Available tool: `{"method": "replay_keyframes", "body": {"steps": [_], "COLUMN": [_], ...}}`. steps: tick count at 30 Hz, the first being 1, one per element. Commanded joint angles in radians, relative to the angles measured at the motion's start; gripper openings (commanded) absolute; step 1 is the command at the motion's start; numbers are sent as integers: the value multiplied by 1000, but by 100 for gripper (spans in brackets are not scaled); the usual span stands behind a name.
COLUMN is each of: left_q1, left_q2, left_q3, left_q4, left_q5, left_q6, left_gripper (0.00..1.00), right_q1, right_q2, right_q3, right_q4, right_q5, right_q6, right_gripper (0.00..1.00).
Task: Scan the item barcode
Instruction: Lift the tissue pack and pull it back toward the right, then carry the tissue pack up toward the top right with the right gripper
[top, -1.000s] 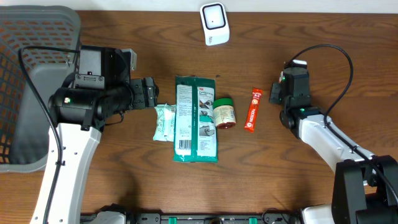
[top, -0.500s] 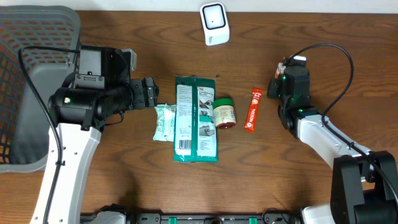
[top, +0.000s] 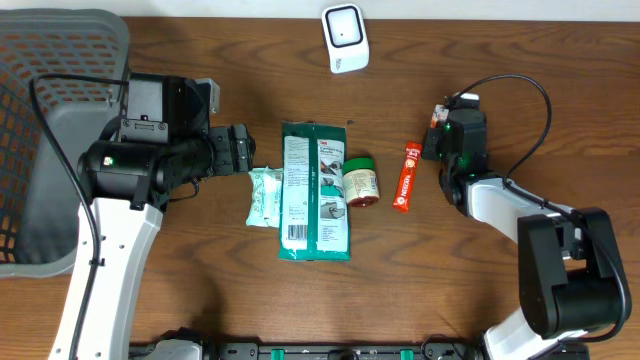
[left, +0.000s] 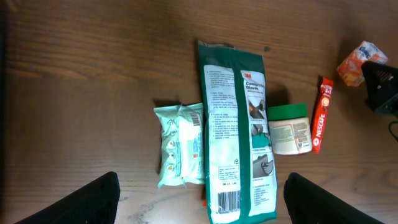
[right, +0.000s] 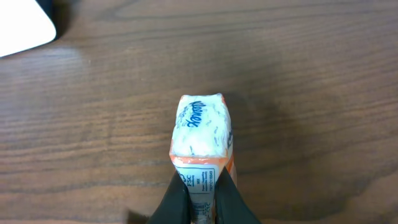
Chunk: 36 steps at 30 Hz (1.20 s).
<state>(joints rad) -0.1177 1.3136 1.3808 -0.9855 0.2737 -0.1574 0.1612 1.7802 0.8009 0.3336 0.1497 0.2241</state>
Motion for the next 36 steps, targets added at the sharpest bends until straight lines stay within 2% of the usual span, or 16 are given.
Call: {"method": "replay_keyframes", "body": {"steps": [1, 5, 14, 19, 22, 25, 30, 36], "left_q1": [2, 2, 2, 2, 2, 2, 2, 2], "left_q2": [-1, -1, -1, -1, -1, -1, -1, -1], "left_q3": [13, 13, 13, 13, 13, 13, 13, 13], "left_q4": [-2, -2, -2, -1, -2, -2, -2, -2], "left_q5": [-10, -10, -10, -10, -10, -10, -10, -10], "left_q6": [-2, -2, -2, -2, -2, -2, -2, -2], "left_gripper": [84, 84, 84, 84, 85, 84, 85, 84], "right_q1": [12, 17, 17, 17, 17, 14, -2, -73], "right_q2": [-3, -4, -51, -161, -287, -383, -443, -341], "right_q3": [-5, -5, -5, -4, -2, 18, 188, 531], "right_q4": [-11, -48, -202, -330, -412, -465, -698, -1104], "right_q5": [-11, -13, -13, -13, -38, -39, -61, -143], "right_q6": [-47, -46, -46, -59, -145, -156, -155, -194], "right_gripper": [1, 4, 28, 54, 62, 65, 71, 78]}}
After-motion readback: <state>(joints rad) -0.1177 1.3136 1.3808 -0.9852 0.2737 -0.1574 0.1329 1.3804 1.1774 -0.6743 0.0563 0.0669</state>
